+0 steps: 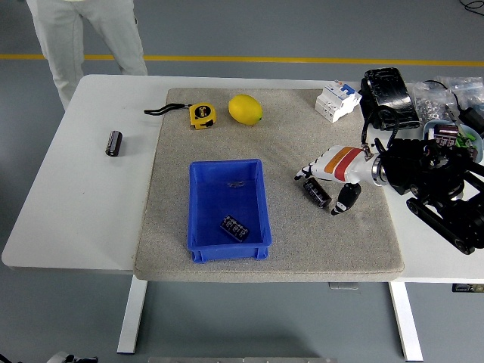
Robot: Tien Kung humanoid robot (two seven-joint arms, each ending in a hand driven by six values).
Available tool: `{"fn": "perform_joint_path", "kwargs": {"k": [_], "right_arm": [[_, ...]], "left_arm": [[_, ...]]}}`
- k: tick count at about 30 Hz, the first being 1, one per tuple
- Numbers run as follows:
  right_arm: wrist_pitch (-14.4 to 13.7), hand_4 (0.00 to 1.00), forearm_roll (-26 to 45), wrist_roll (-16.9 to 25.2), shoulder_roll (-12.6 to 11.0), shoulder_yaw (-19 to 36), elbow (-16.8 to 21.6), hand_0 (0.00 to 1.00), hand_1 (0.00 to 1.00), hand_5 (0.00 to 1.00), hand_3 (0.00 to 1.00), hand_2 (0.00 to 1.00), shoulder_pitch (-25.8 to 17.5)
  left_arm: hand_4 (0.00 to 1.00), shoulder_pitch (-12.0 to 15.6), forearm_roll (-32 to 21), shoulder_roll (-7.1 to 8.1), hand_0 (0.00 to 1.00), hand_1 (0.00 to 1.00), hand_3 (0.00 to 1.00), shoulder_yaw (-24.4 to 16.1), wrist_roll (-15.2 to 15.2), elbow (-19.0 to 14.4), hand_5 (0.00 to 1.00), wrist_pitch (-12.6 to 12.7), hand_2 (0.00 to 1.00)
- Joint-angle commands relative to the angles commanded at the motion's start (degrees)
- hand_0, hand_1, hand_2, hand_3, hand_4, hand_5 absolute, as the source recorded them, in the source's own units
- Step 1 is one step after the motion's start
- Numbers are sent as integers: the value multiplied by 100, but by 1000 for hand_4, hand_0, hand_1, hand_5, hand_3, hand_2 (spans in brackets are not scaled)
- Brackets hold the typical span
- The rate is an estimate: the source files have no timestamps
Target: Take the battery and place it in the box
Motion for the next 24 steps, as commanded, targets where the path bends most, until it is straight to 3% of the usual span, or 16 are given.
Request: {"fn": "perform_joint_path", "kwargs": {"k": [11,12,17,18,23,24], "right_arm": [[-364,998,0,163,70,-45,-196,546,612,132,796,710,-46],[-403,914,0,167,86,-47,-214,479,533,86,628,618,-45],[-506,914,0,135,146,-55,-342,479,533,86,628,618,-60],[-500,801,0,128,150,-55,-358,438,465,21,479,510,-63],[-498,801,0,109,171,-39,-431,438,465,21,479,510,-69],[-506,791,0,106,172,-34,-441,429,428,9,453,483,-69]], "left_arm": [[616,12,-20,-3,798,727,561,-7,4,1,491,2,729],[617,12,-19,-3,797,727,561,-3,5,0,491,1,729],[617,12,-22,-3,797,727,561,-1,8,-3,491,0,729],[617,12,-25,-3,797,726,561,1,7,-3,491,0,726],[617,4,-35,-2,797,726,561,8,3,-3,491,1,726],[617,2,-44,-1,796,726,561,16,0,-3,490,2,725]]}}
